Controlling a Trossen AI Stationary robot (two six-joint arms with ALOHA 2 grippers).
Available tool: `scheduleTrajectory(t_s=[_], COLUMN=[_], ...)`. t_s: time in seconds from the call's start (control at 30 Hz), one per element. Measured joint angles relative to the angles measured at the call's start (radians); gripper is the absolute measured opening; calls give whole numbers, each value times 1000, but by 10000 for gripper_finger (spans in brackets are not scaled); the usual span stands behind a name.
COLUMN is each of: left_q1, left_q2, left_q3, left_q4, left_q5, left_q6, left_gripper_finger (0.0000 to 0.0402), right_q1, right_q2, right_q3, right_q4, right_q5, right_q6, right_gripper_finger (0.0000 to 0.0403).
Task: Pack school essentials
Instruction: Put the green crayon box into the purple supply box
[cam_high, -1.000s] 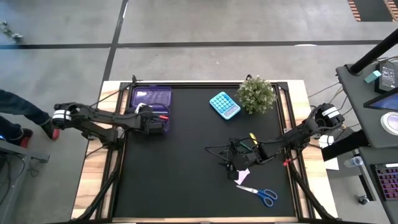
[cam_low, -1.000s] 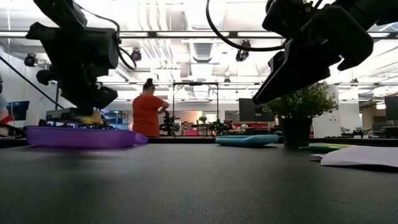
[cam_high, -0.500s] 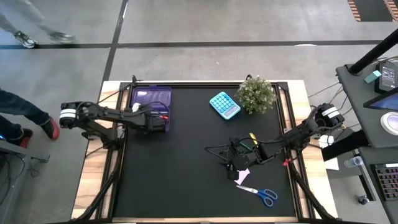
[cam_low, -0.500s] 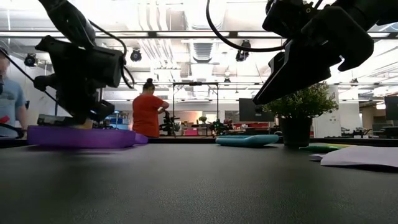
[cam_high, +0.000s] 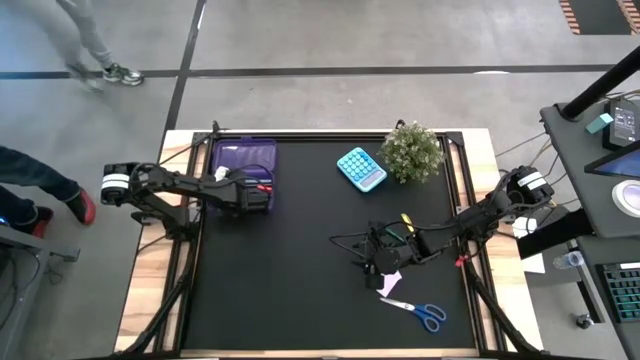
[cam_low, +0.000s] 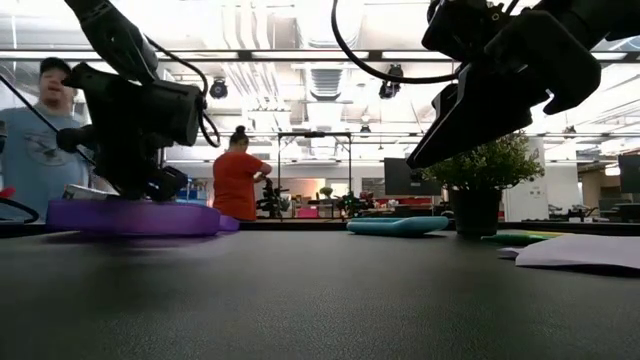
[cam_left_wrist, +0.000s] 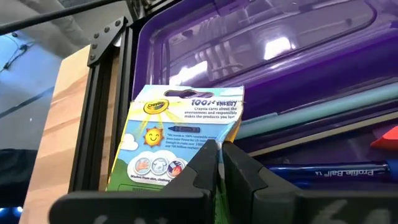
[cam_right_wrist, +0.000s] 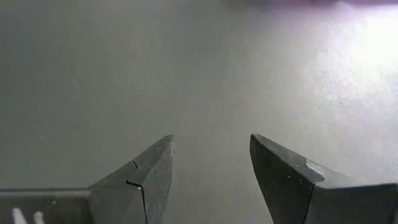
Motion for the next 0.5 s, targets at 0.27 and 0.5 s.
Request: scheduleTrajectory(t_s=[0.27, 0.5], left_q1=[-1, -23], left_q2=[-12, -17], left_q3=[8, 27], left_q4=[2, 0], left_q5=[39, 41], left_q6=[-20, -22], left_gripper_finger=[0, 7], right_q1=[0, 0], right_q2=[0, 0], right_q3=[0, 0], right_q4=[0, 0], right_q5=[0, 0], right_q6=[0, -3], right_gripper_finger=[201, 201])
